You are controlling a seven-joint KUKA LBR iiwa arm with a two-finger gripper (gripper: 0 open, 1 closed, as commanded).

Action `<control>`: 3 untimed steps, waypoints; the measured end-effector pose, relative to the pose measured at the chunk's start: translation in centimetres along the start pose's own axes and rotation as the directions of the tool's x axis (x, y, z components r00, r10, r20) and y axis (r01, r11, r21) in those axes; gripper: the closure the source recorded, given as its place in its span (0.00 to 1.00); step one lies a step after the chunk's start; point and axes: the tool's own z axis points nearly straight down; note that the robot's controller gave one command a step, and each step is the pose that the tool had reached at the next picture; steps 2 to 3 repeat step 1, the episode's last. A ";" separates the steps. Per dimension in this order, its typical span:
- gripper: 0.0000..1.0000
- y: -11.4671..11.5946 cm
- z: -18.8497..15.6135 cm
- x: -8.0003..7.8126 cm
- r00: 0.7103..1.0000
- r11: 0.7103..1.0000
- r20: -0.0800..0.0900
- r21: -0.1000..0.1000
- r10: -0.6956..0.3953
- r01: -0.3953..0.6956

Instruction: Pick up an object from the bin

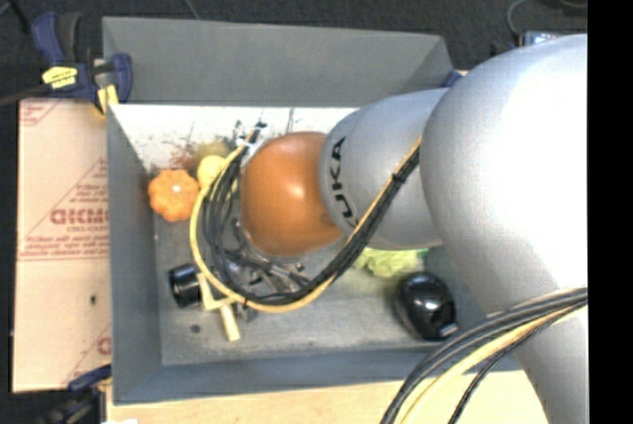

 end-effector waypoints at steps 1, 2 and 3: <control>1.00 -0.3 -2.4 -0.2 1.000 1.000 -0.005 -0.001 -0.008 0.008; 1.00 -0.3 -2.4 -0.2 1.000 1.000 -0.005 -0.001 -0.008 0.008; 1.00 -0.3 -2.4 -0.2 1.000 1.000 -0.005 -0.001 -0.008 0.008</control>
Offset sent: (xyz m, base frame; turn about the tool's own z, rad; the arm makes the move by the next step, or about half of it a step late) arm -0.0015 0.0103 0.0267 0.0376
